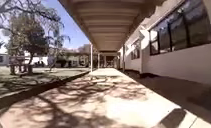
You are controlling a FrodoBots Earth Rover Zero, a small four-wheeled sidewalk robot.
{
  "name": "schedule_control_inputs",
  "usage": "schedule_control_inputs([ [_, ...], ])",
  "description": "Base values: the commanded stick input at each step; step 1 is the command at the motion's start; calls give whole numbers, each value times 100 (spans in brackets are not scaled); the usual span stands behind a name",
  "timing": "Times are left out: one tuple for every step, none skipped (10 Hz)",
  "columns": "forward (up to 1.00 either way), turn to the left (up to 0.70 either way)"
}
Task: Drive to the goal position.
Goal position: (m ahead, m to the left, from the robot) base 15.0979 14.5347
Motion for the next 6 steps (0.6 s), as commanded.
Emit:
schedule_control_inputs([
  [70, 0],
  [70, 0],
  [70, 0],
  [70, 0],
  [70, 0],
  [70, 0],
])
